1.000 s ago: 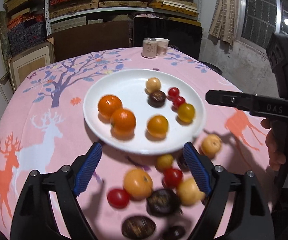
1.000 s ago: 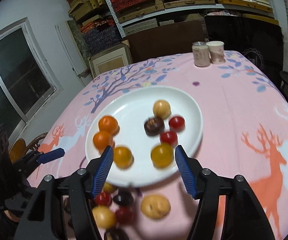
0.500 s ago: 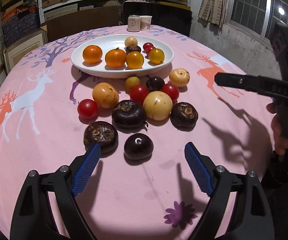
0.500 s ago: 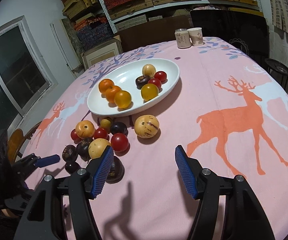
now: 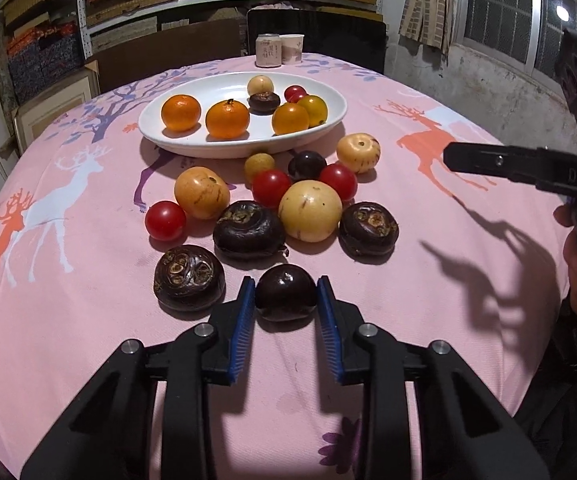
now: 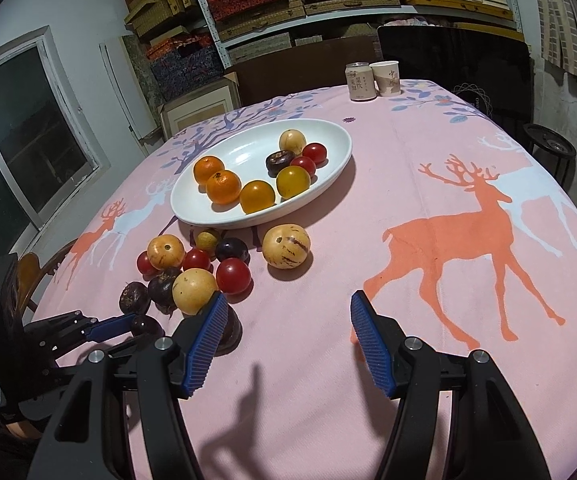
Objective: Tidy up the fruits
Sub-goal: 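Grasp a dark purple fruit with the left tool while the right tool grasps a swirl-patterned brown fruit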
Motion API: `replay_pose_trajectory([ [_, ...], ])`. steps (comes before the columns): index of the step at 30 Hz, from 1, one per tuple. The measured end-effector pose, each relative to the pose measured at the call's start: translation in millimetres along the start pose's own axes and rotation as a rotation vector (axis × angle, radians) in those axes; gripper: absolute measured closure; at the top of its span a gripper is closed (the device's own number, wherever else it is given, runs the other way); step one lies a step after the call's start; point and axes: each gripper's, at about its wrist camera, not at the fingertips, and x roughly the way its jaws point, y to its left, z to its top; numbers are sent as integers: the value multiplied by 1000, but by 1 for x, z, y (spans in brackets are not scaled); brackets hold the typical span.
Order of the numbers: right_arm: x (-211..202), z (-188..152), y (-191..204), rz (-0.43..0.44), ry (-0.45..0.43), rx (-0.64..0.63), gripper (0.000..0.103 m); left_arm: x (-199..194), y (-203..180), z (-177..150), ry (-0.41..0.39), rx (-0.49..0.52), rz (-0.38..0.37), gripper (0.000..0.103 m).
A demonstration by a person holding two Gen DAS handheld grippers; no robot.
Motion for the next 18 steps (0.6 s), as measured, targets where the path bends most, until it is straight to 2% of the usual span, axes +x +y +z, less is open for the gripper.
replay_pose_trajectory([
  [12, 1, 0, 4, -3, 4, -12, 39, 3, 1, 1, 8, 1, 16, 69],
  [15, 1, 0, 6, -2, 6, -19, 39, 5, 0, 2, 11, 1, 45, 62],
  [18, 1, 0, 7, -1, 6, -20, 39, 9, 1, 2, 29, -4, 43, 61],
])
